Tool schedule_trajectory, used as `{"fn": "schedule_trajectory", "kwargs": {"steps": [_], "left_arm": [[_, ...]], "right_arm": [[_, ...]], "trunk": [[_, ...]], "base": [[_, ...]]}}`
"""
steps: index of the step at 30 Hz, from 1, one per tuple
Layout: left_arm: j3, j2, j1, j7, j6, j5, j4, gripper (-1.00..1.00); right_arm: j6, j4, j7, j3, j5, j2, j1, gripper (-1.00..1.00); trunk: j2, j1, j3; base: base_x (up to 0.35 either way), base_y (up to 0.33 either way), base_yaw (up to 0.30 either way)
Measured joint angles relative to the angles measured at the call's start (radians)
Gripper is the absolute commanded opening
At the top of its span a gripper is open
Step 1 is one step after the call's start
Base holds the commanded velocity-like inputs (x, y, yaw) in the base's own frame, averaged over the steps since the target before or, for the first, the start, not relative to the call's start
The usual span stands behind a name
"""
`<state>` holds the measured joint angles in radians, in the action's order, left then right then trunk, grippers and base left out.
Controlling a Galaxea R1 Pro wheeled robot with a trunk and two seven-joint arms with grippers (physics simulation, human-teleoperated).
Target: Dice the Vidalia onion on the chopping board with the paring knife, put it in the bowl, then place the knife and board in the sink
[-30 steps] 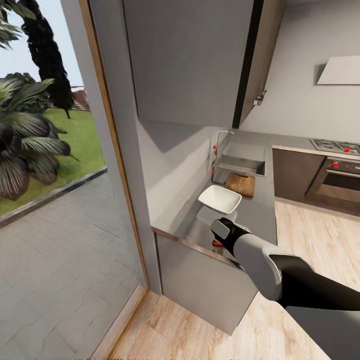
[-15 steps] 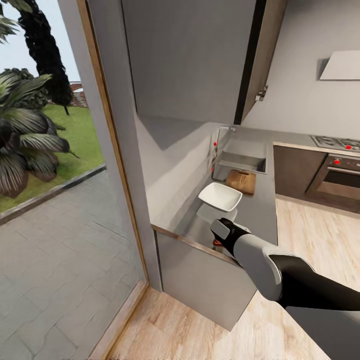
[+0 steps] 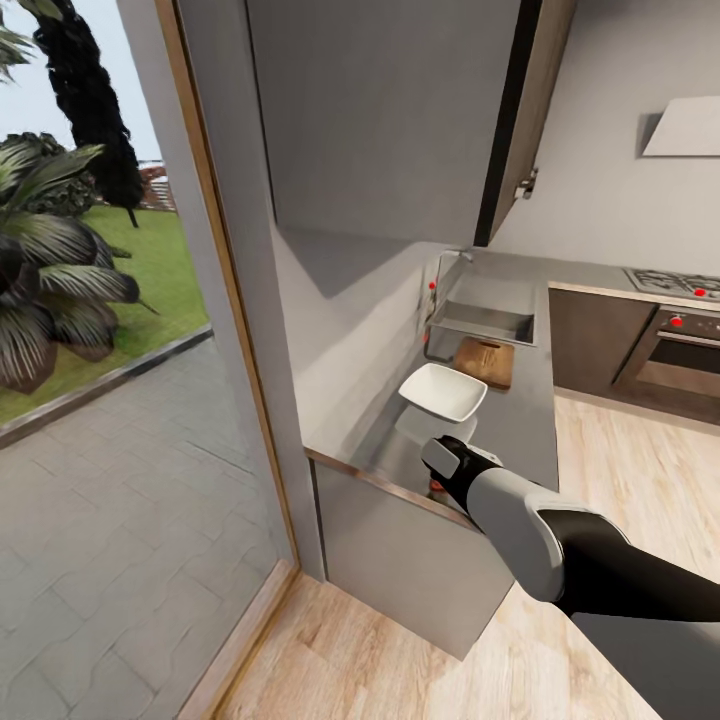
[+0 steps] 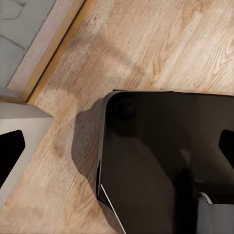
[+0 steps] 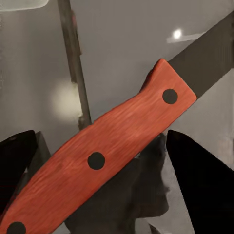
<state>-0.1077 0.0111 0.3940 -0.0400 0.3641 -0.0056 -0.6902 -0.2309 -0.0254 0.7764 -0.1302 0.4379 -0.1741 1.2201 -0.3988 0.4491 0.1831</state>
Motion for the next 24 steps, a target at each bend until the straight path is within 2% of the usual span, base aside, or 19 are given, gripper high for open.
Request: {"fn": "schedule_trajectory", "kwargs": {"steps": [8,10,13,24], "left_arm": [[0.000,0.000,0.000,0.000,0.000,0.000,0.000,1.00],[0.000,0.000,0.000,0.000,0.000,0.000,0.000,1.00],[0.000,0.000,0.000,0.000,0.000,0.000,0.000,1.00],[0.000,0.000,0.000,0.000,0.000,0.000,0.000,1.00]], "right_arm": [[0.002,0.000,0.000,0.003,0.007,0.000,0.000,-1.00],[0.004,-0.003,0.001,0.017,0.031,0.000,0.000,-1.00],[0.002,-0.014,0.004,0.023,0.097,0.000,0.000,-1.00],[0.002,0.000,0.003,0.021,0.121,0.000,0.000,-1.00]], "trunk": [[0.000,0.000,0.000],[0.000,0.000,0.000],[0.000,0.000,0.000],[0.000,0.000,-0.009]], "base": [[0.000,0.000,0.000],[0.000,0.000,0.000],[0.000,0.000,0.000],[0.000,0.000,0.000]]}}
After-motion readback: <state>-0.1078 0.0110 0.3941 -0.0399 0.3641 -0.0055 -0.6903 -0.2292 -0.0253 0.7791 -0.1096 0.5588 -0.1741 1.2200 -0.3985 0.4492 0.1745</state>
